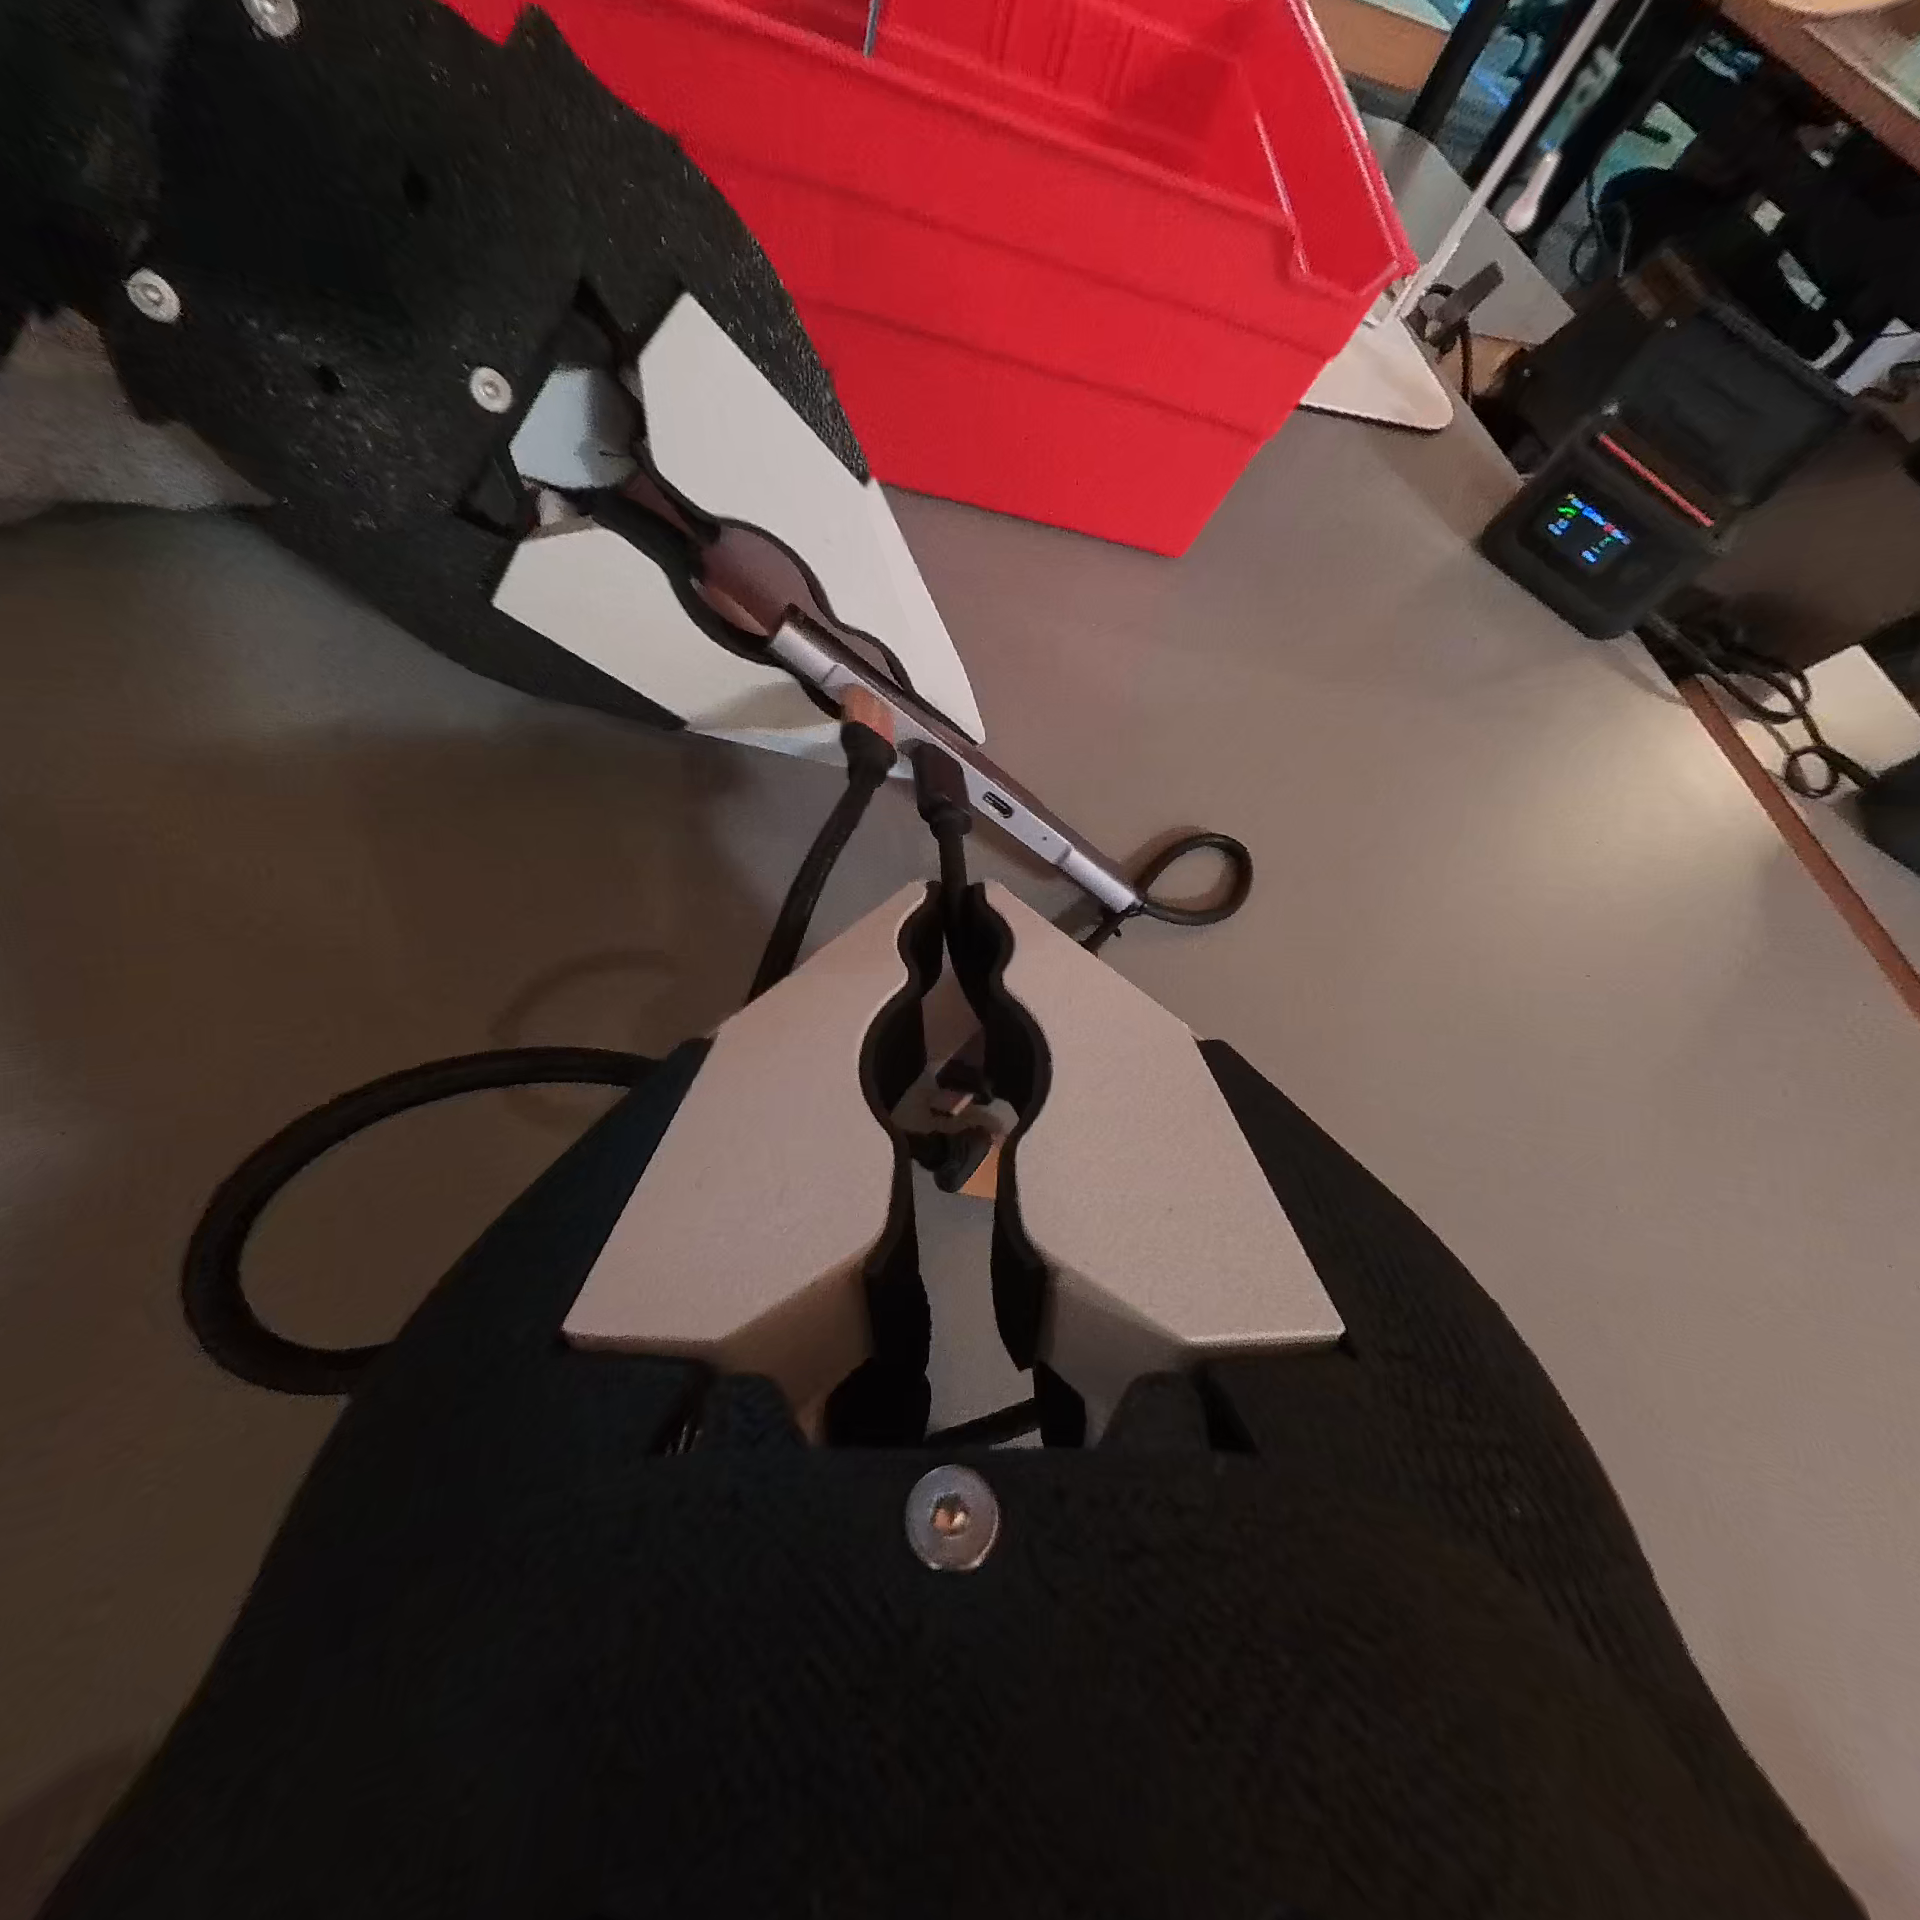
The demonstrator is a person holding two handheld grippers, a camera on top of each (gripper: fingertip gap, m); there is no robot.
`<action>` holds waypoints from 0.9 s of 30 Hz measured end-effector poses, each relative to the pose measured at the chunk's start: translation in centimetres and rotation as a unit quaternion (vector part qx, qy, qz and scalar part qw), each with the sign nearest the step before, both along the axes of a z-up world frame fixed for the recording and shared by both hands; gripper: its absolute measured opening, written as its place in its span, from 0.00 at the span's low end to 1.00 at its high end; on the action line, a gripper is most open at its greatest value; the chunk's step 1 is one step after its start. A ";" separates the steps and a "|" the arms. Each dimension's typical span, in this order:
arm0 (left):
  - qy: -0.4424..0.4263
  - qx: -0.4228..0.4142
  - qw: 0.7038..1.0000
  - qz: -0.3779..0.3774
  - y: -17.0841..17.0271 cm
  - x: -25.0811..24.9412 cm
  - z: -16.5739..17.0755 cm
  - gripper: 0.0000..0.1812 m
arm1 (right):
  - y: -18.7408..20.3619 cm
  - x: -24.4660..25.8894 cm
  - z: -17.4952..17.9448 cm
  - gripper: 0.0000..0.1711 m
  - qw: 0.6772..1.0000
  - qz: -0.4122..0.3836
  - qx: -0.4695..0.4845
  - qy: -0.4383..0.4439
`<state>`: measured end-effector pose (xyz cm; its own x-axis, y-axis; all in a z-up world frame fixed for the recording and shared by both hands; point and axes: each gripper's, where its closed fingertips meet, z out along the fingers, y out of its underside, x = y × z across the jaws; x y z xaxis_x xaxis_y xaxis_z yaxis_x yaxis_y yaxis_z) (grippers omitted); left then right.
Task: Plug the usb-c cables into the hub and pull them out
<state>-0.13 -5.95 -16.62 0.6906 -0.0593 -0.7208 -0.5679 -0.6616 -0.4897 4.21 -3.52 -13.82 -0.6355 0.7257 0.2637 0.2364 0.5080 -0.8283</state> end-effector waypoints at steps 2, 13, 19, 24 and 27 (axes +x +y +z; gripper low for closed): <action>0.012 -0.008 1.000 0.011 0.1 -0.1 -0.1 0.03 | 0.1 0.0 -0.2 0.01 1.000 -0.012 0.028 0.001; 0.145 -0.063 0.987 0.031 0.7 -0.4 0.0 0.03 | 0.7 0.0 -1.1 0.01 0.993 -0.052 0.103 -0.010; 0.090 -0.022 0.996 0.007 1.1 -0.3 0.2 0.03 | 0.3 0.5 0.0 0.05 0.998 -0.040 0.010 -0.038; 0.236 0.003 0.971 -0.020 1.1 -0.5 2.8 0.03 | 2.2 2.9 5.2 0.23 0.997 -0.038 -0.046 -0.041; 0.317 0.041 0.946 -0.059 1.5 1.1 5.2 0.03 | 2.5 2.7 7.6 0.29 0.998 -0.007 -0.037 -0.044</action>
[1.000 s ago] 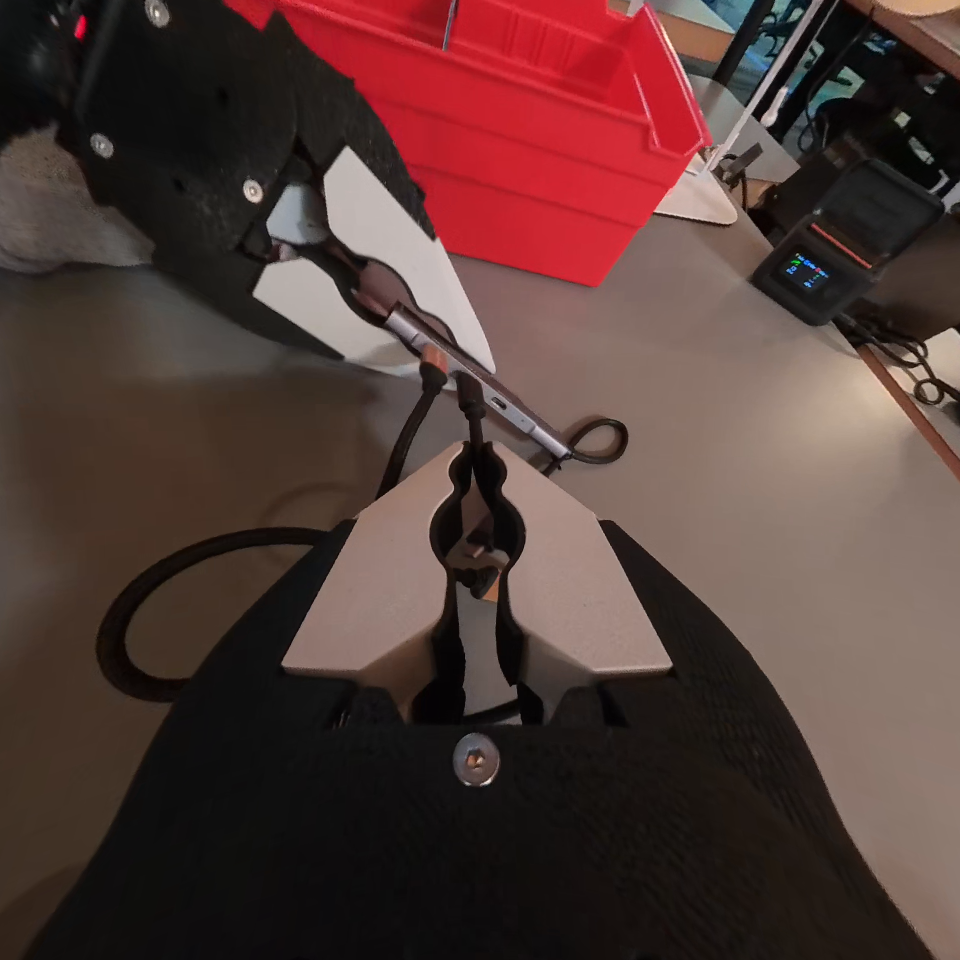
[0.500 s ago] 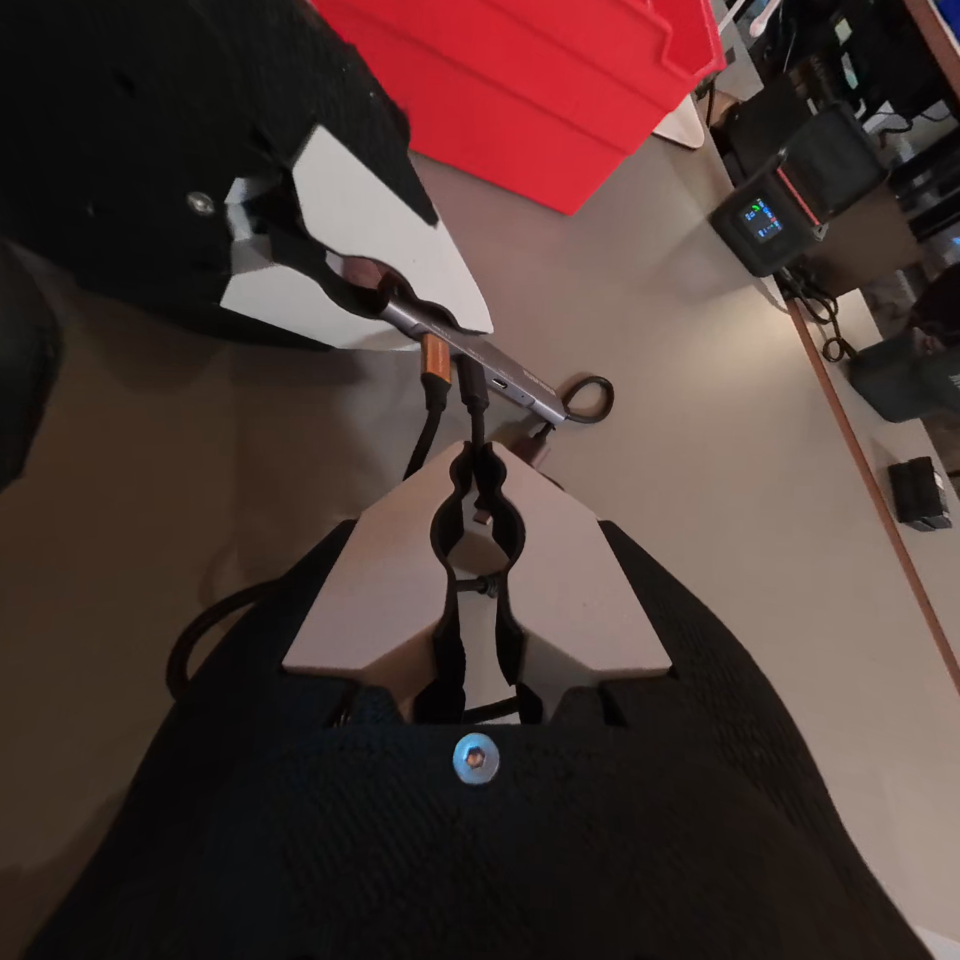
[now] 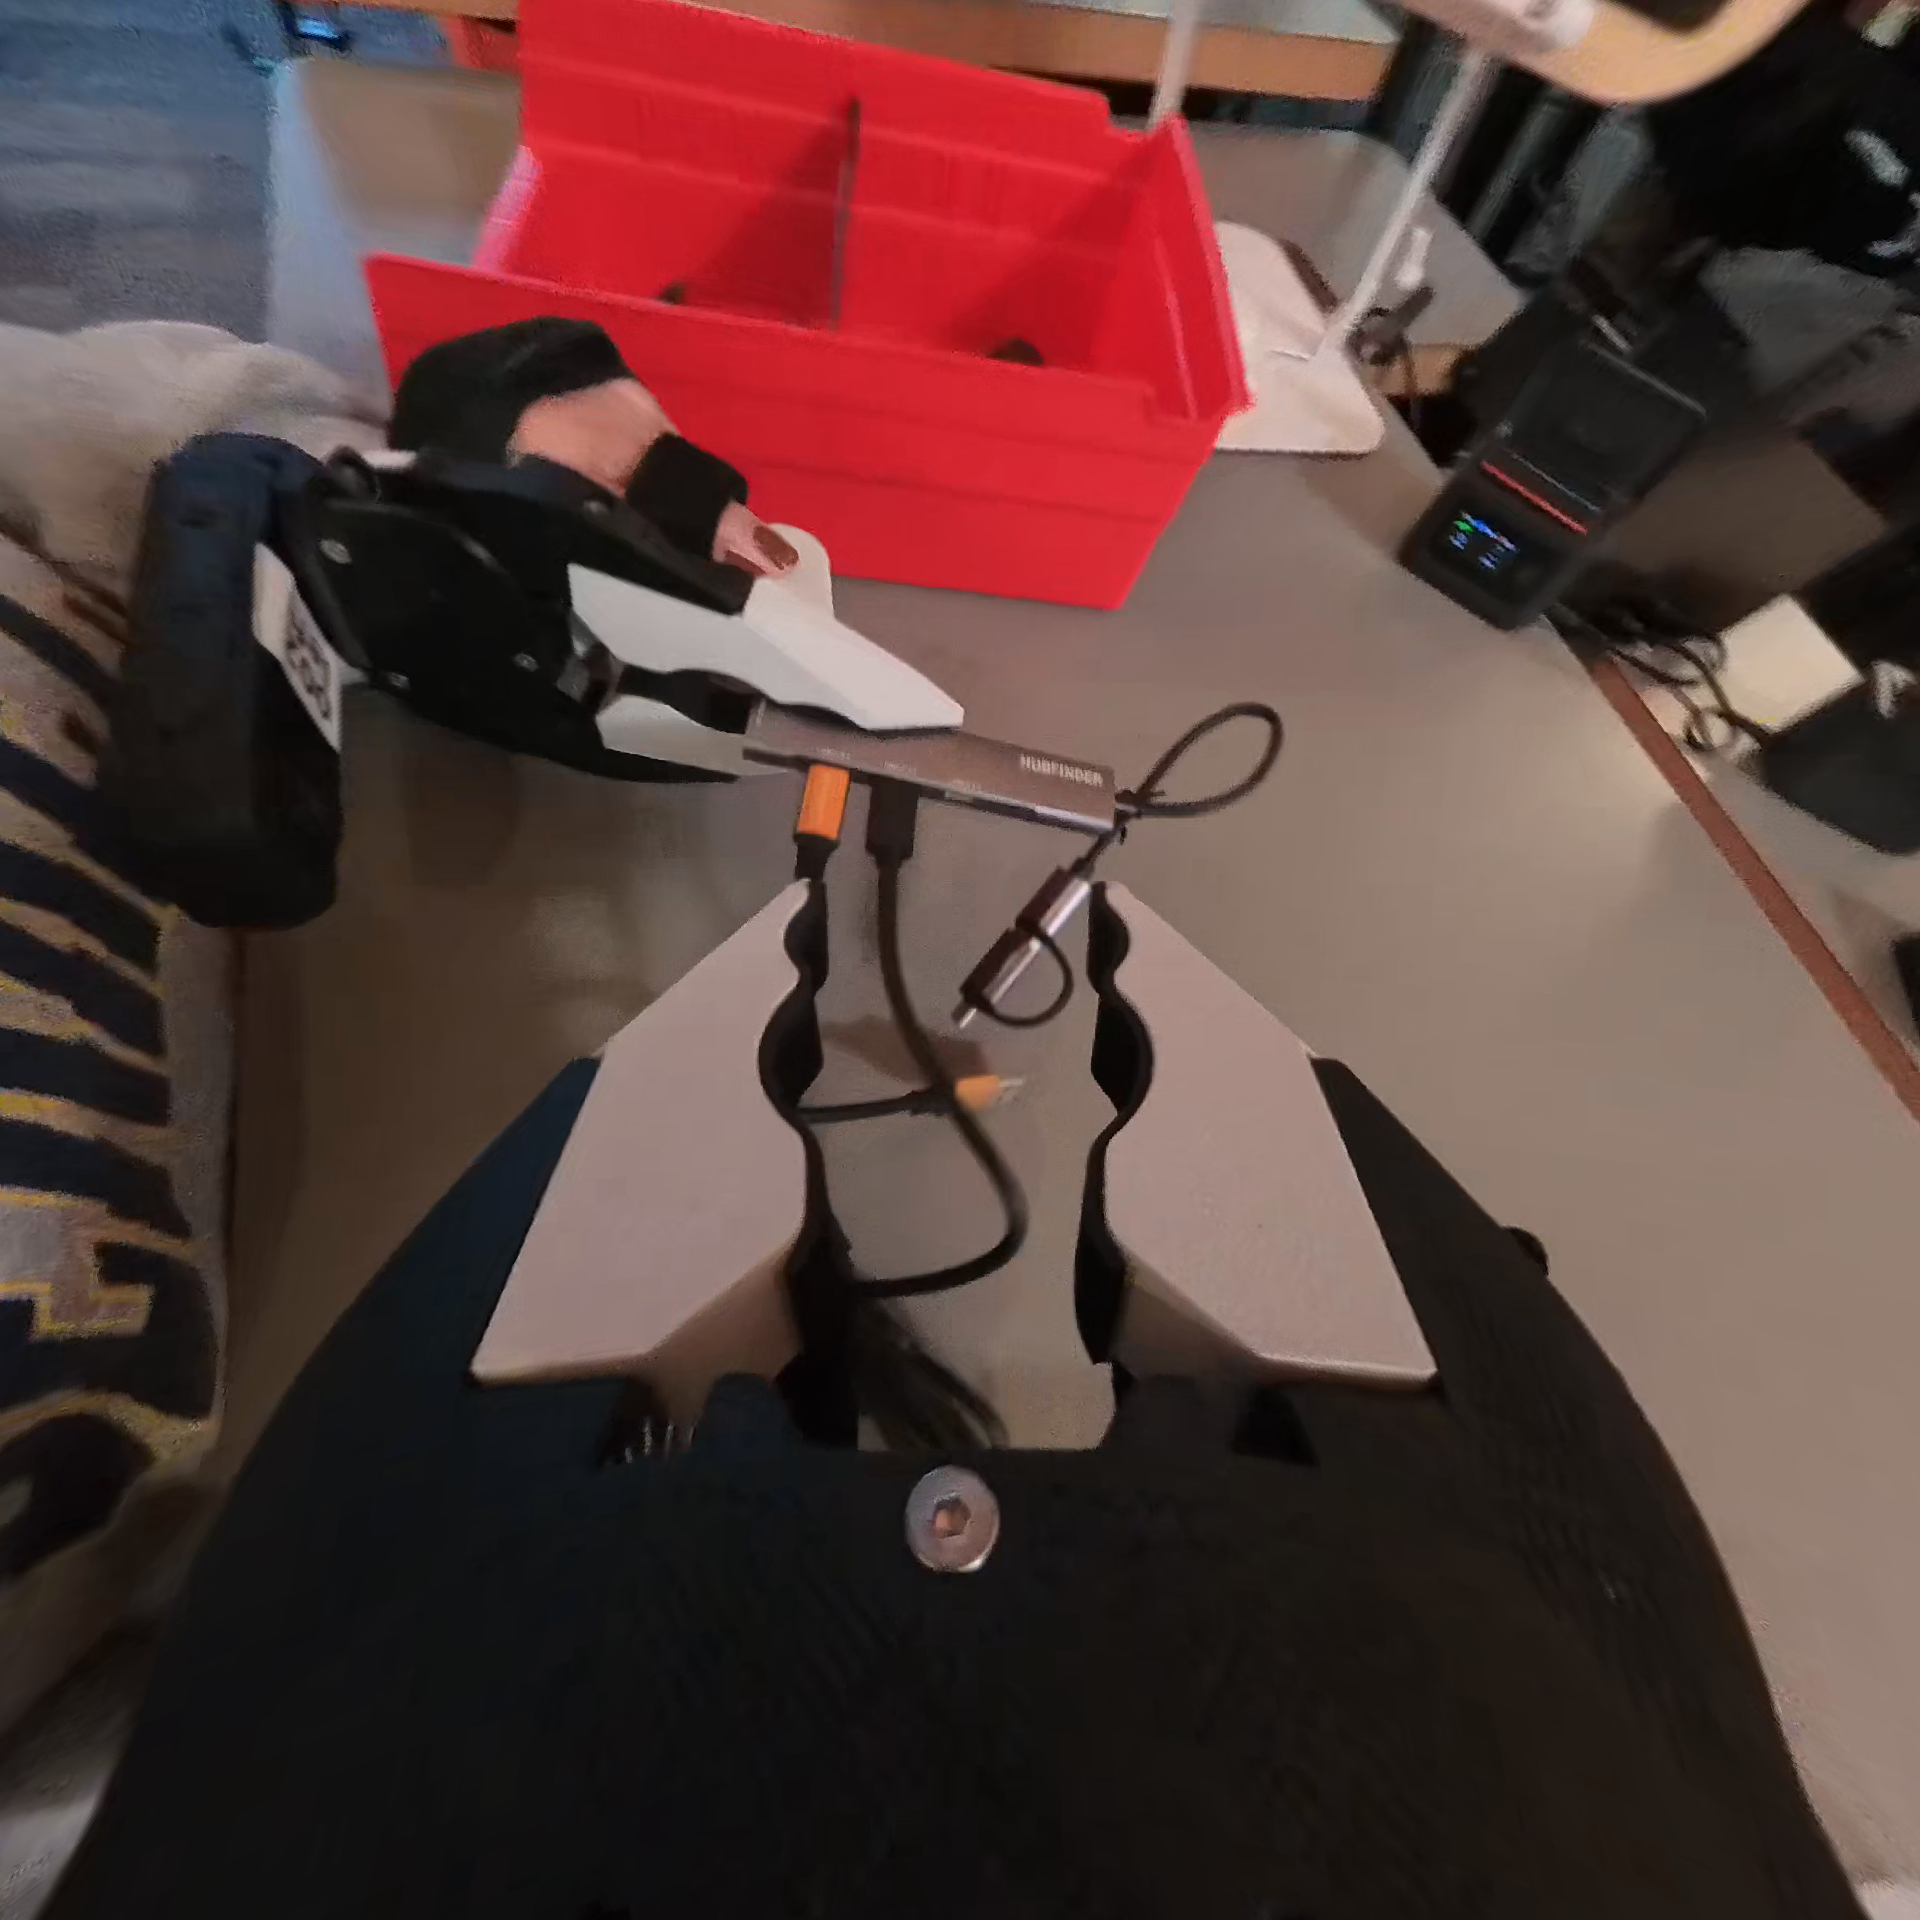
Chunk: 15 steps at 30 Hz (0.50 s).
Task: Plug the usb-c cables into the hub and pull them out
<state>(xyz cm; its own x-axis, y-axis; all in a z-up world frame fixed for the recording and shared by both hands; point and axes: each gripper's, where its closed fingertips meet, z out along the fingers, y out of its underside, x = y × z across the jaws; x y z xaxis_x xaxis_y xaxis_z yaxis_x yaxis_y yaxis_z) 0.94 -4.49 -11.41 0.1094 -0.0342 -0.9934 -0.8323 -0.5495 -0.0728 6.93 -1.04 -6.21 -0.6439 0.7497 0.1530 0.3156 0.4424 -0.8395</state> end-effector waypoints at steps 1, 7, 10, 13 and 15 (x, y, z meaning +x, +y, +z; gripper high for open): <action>0.034 0.009 0.999 -0.016 0.0 0.6 0.8 0.03 | -0.4 -0.2 0.7 0.30 1.000 0.028 0.010 -0.004; 0.208 0.002 0.971 -0.121 0.4 5.3 2.6 0.03 | -4.0 -0.2 0.8 0.38 0.939 0.286 0.153 -0.114; 0.239 0.007 0.961 -0.142 0.6 6.6 3.2 0.03 | -3.6 0.7 -2.0 0.38 0.877 0.326 0.178 -0.304; 0.253 0.011 0.955 -0.155 0.6 7.2 3.5 0.03 | -2.4 2.7 -3.2 0.18 0.798 0.324 0.194 -0.470; 0.250 0.020 0.956 -0.152 0.5 7.2 3.8 0.03 | -2.3 3.1 -3.3 0.10 0.777 0.319 0.188 -0.509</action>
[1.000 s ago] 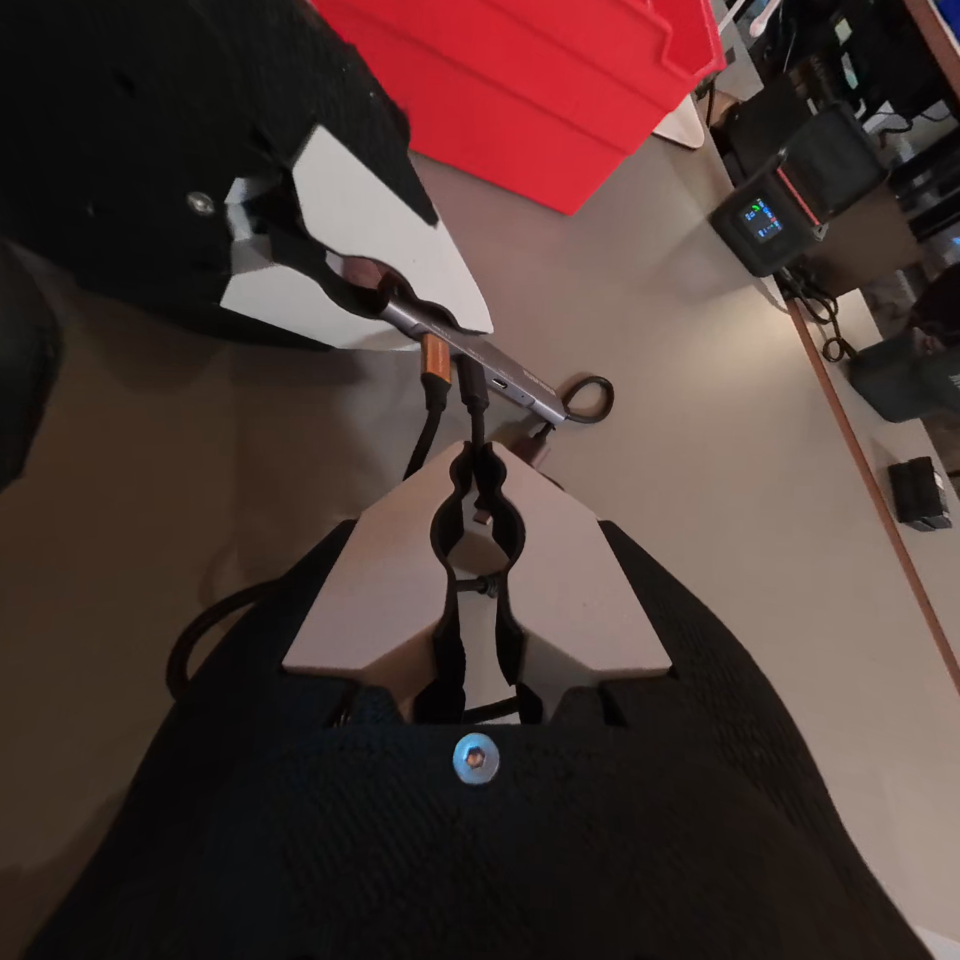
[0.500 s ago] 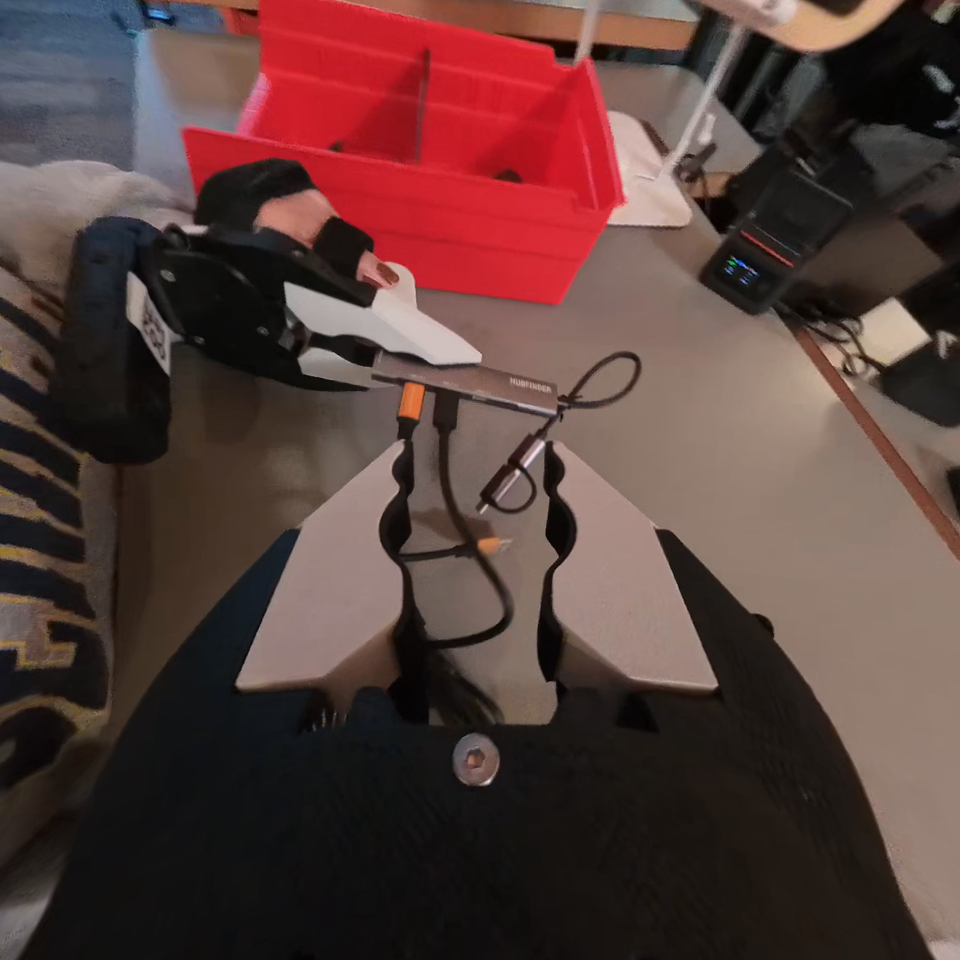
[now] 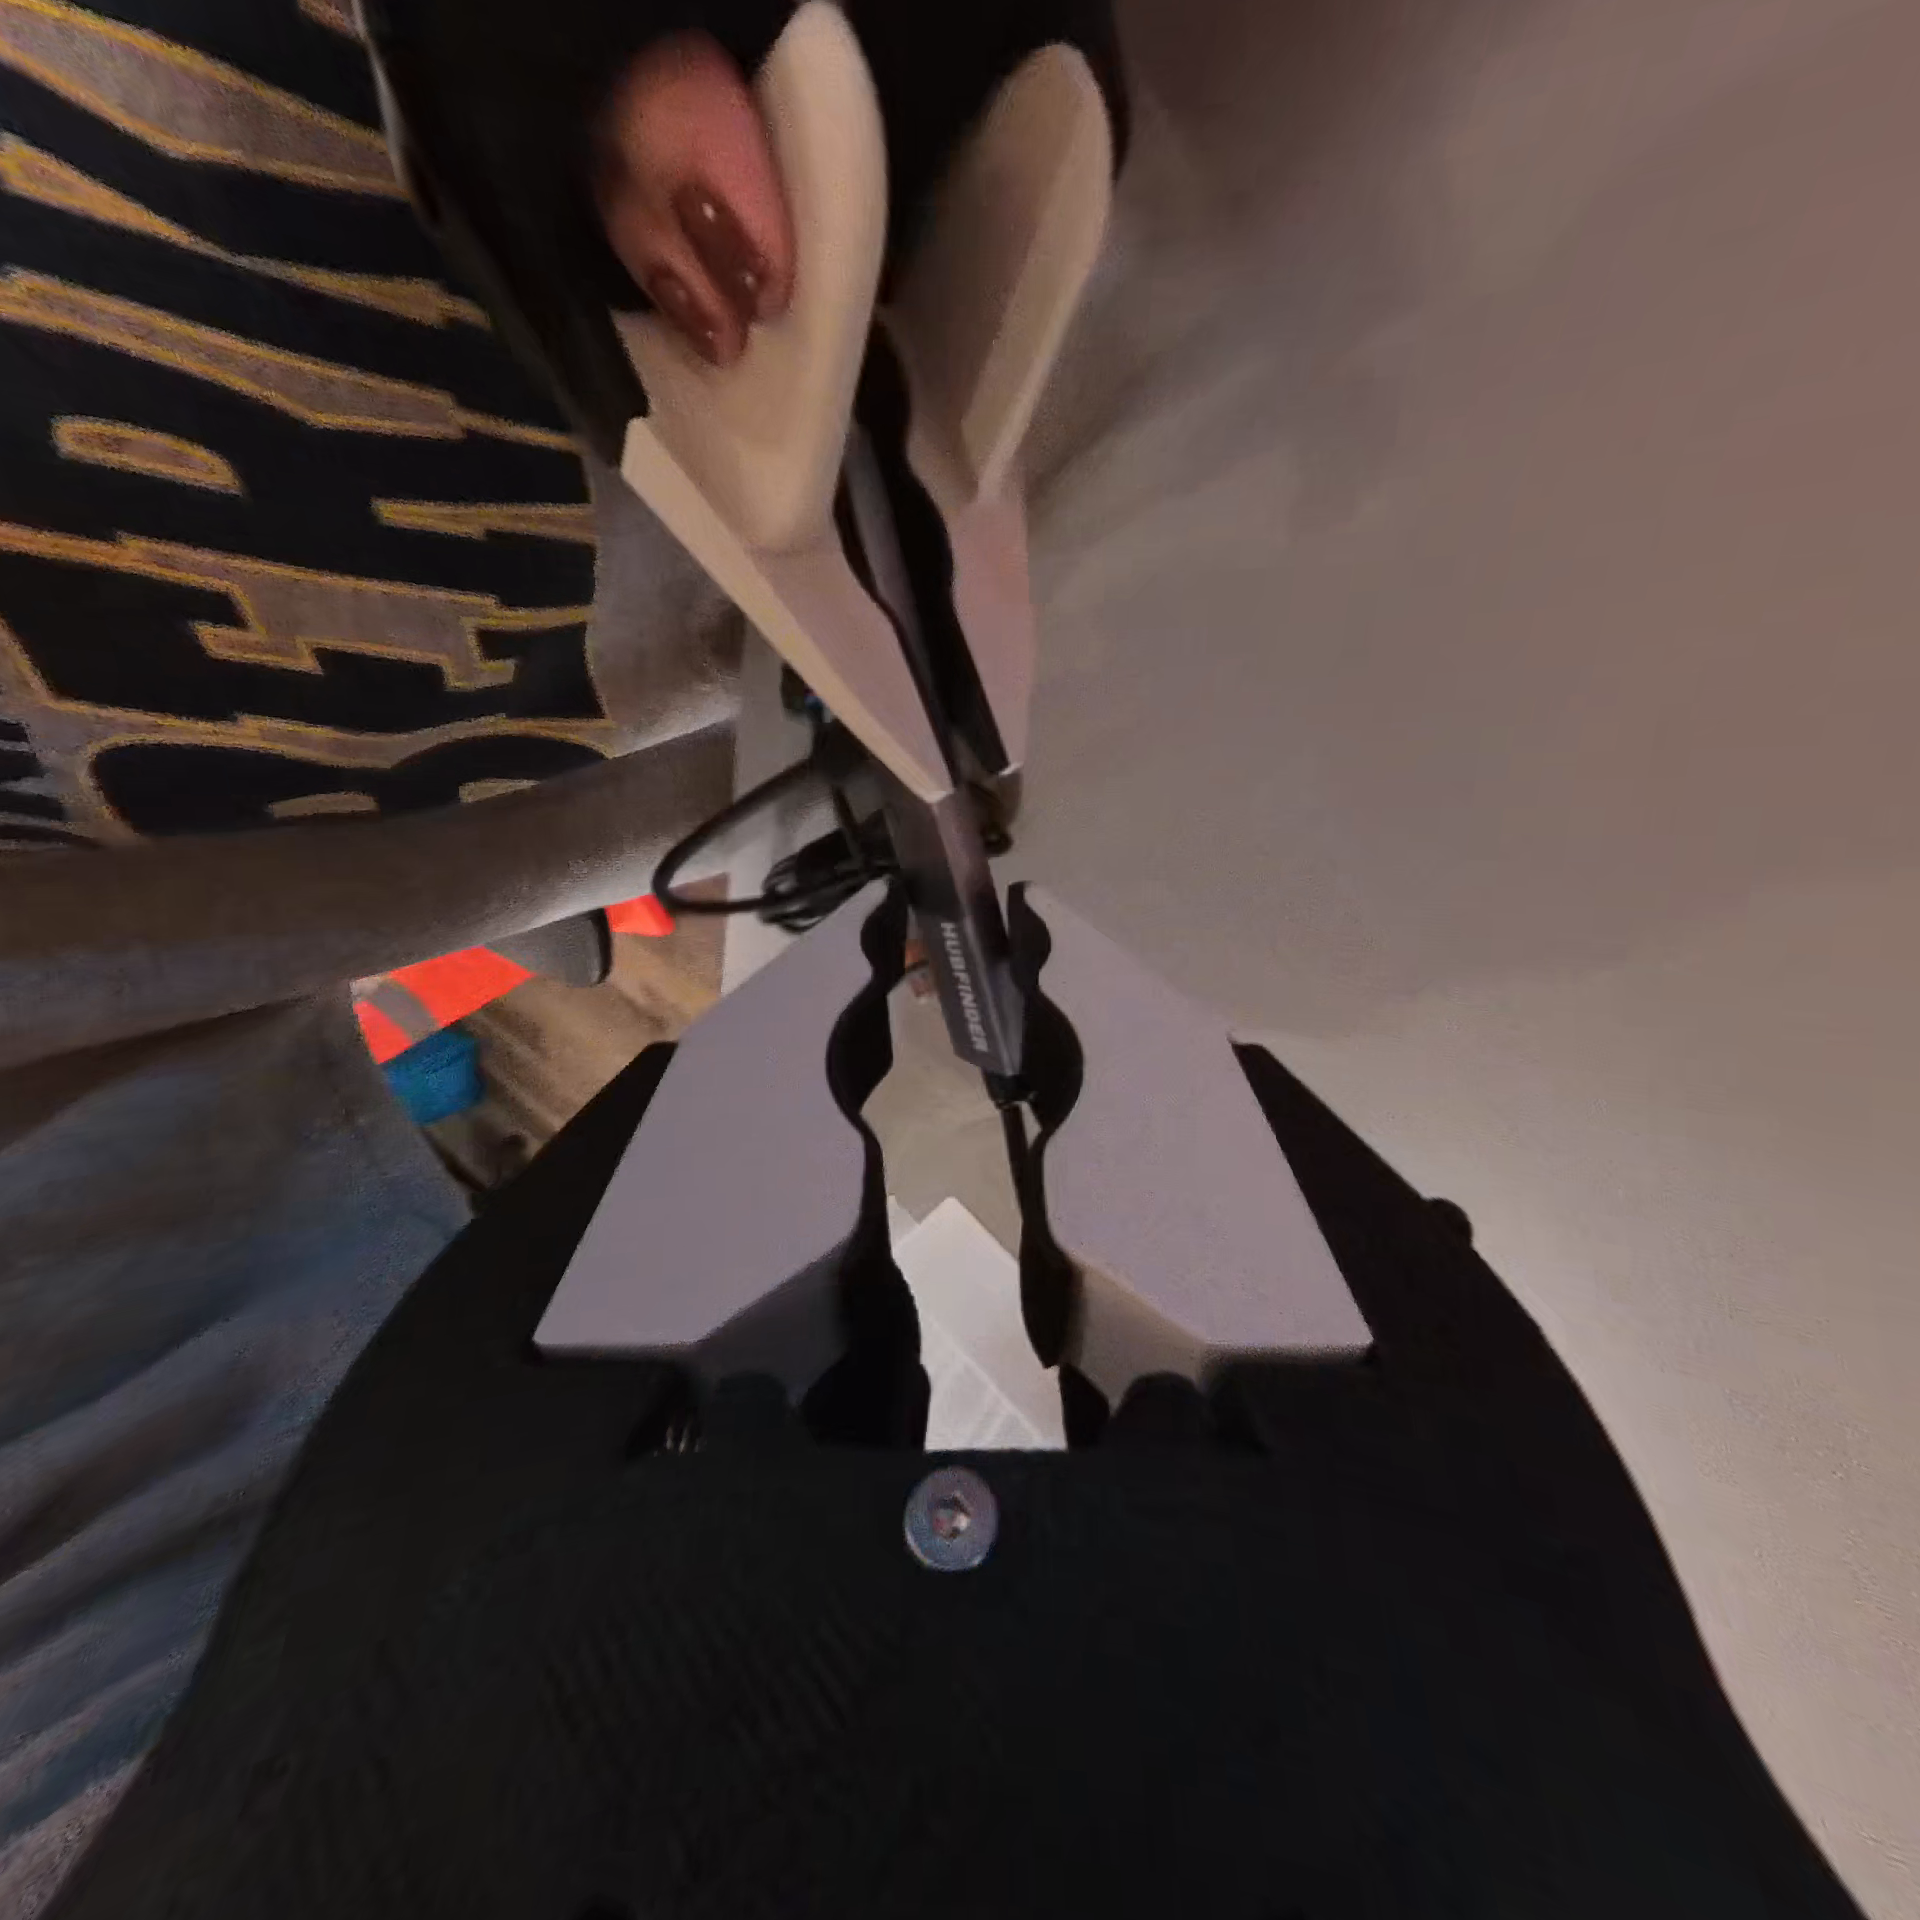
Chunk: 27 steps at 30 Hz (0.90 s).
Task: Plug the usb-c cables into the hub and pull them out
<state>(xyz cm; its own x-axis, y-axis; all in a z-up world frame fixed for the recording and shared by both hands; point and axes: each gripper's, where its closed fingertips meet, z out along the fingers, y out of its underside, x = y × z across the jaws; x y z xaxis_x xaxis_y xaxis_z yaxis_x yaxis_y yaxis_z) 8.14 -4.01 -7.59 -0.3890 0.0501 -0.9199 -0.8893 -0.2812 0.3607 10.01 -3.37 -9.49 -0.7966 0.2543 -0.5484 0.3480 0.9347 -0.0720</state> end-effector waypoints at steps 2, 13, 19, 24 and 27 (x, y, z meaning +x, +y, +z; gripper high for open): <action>-0.006 0.014 1.000 0.009 -0.1 -0.5 0.5 0.03 | -0.3 0.2 0.3 0.09 1.000 -0.007 -0.007 -0.014; -0.418 0.174 0.891 0.029 -1.4 -7.4 4.0 0.48 | 6.5 0.1 11.7 0.04 0.951 -0.113 -0.031 0.285; -0.554 0.180 0.813 -0.011 -1.2 -7.8 2.6 0.48 | 14.4 2.7 23.0 0.04 0.852 -0.195 0.015 0.485; -0.615 0.195 0.764 -0.030 -1.6 -9.0 2.3 0.51 | 22.0 5.1 29.8 0.04 0.782 -0.261 0.085 0.559; -0.636 0.189 0.748 -0.026 -1.4 -9.3 1.6 0.51 | 26.5 6.3 30.4 0.04 0.766 -0.299 0.126 0.555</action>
